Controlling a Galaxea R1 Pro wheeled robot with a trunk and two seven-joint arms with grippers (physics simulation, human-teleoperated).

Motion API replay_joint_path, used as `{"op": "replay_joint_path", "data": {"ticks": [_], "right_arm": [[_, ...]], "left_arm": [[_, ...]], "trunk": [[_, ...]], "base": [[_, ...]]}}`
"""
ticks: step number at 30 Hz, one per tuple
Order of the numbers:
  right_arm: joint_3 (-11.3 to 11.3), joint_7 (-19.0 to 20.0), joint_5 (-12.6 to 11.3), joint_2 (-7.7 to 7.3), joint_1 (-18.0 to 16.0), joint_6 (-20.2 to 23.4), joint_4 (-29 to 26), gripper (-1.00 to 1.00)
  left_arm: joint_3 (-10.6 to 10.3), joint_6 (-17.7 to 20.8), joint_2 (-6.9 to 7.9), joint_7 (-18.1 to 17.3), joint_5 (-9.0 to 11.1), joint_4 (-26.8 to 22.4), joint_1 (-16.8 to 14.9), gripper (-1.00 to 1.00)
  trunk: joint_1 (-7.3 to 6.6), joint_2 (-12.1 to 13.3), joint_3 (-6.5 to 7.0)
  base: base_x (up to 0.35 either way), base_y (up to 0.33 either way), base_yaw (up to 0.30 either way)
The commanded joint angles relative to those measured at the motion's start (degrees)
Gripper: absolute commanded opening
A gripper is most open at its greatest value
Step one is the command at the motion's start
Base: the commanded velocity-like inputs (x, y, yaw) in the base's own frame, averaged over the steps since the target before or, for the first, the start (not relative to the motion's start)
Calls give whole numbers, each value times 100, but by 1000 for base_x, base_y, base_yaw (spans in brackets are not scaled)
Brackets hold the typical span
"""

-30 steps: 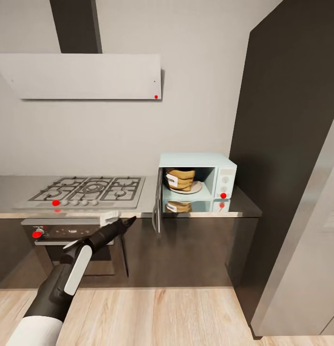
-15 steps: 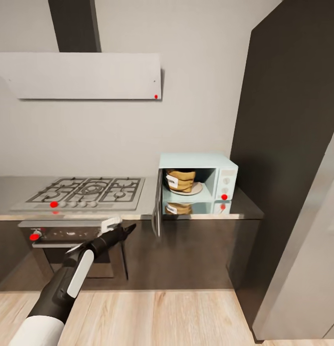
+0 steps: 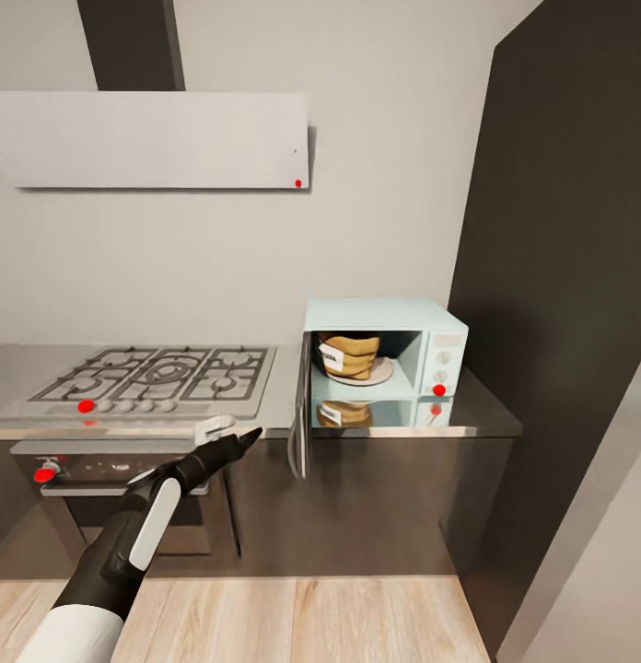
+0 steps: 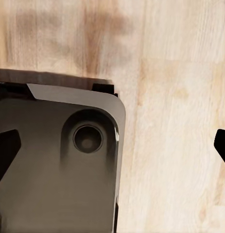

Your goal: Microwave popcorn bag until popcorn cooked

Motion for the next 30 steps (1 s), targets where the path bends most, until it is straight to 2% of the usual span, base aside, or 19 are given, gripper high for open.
{"op": "replay_joint_path", "data": {"ticks": [1,6,8,9,11,13,14,20,30], "right_arm": [[-2,6,38,-2,-8,-34,18,100],[-3,5,38,5,-8,-36,18,100],[-9,3,38,1,-8,-37,18,100],[-10,2,36,-6,-8,-40,18,100],[-8,5,37,-8,-8,-42,18,100],[-9,6,38,-9,-8,-40,18,100],[-9,6,37,-6,-8,-41,18,100],[-26,-15,-17,12,-8,-53,18,100],[-28,-38,-1,22,-8,-48,18,100]], "left_arm": [[3,42,2,-14,42,-7,-4,100],[-44,6,-1,-32,-3,-12,-4,100],[-304,-410,-1,-50,-11,-11,-4,100],[-665,-853,4,-60,-9,23,-4,100],[-1173,-1297,6,-65,-14,64,-4,100],[-1491,-1482,7,-67,-13,79,-4,100],[-1546,-1515,9,-71,-14,81,-4,100],[-1590,-1551,16,-71,-7,81,-4,100],[-1564,-1558,8,-68,-14,84,-4,100]], "trunk": [[1,-4,-7],[1,-4,-7],[1,-4,-7],[1,-4,-7],[1,-4,-7],[1,-4,-7],[1,-4,-7],[1,-4,-3],[1,-4,28]], "base": [[12,0,0],[2,0,0],[0,0,0],[0,0,0],[0,0,0],[0,0,0],[0,0,0],[0,0,-40],[0,0,-215]]}}
